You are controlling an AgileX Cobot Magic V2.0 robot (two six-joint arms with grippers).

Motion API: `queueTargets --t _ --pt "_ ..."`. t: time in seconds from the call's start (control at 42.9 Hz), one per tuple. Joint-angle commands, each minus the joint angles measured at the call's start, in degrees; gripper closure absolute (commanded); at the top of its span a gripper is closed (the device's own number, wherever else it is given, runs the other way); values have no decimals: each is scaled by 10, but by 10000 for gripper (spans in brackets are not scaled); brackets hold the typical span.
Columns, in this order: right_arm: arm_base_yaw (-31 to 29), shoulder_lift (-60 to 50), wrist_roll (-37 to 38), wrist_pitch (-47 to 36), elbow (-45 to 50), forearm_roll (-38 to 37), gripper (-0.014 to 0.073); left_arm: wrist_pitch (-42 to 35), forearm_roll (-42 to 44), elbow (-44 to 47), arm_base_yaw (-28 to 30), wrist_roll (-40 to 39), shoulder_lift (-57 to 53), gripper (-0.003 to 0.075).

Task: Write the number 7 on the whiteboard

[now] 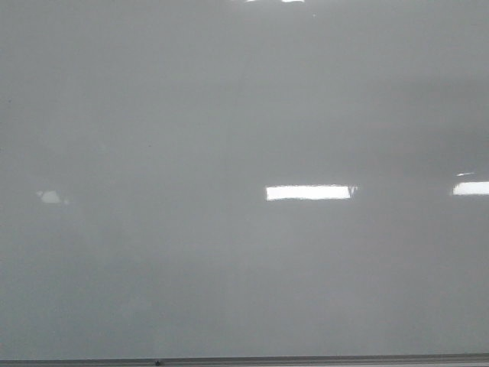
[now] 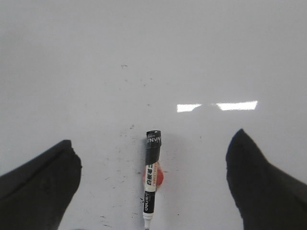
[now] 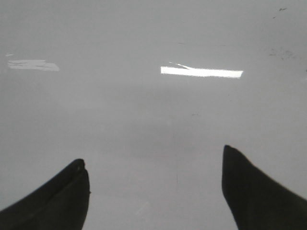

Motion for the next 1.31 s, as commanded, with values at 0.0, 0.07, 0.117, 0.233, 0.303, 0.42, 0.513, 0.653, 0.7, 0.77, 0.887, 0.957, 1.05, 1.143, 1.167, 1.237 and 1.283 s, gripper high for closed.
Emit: queueTargets --t 0.0,0.07,0.117,0.233,0.303,0.42,0.513,0.653,0.7,0.77,0.887,0.957,1.05,1.143,1.167,1.237,1.283 --pt "0 8 1 -46 -22 3 0 -41 0 -21 -1 -5 7 114" --pt "0 8 1 -46 -22 3 0 -40 -10 -21 -1 -5 7 114" --pt "0 8 1 -46 -22 3 0 -30 -15 -21 -1 -5 10 114" --pt "0 8 1 -56 -22 3 0 38 -15 -31 -1 -5 83 114" --pt "0 8 1 -62 -22 3 0 68 -15 -44 -1 -5 134 114" --pt "0 8 1 -67 -22 3 0 121 -15 -81 -1 -4 235 114" --pt "0 8 1 -71 -22 3 0 153 -13 -127 -1 -4 318 114" --pt "0 8 1 -72 -22 3 0 151 17 -171 -1 -4 416 114" --pt "0 8 1 -72 -22 3 0 145 32 -181 -1 -4 450 114" --pt "0 8 1 -72 -22 3 0 128 44 -192 -1 -4 488 114" --pt "0 8 1 -71 -22 3 0 67 63 -196 -1 -4 540 114" --pt "0 8 1 -71 -22 3 0 23 70 -196 -1 -4 563 114" --pt "0 8 1 -71 -22 3 0 -24 86 -196 -1 -4 584 114" --pt "0 8 1 -71 -22 3 0 -71 94 -196 -1 -4 601 138" --pt "0 8 1 -71 -22 3 0 -80 94 -196 -1 -4 604 152" --pt "0 8 1 -71 -22 3 0 -92 94 -196 -1 -4 611 194" --pt "0 8 1 -71 -22 3 0 -95 94 -196 -1 -4 618 225"
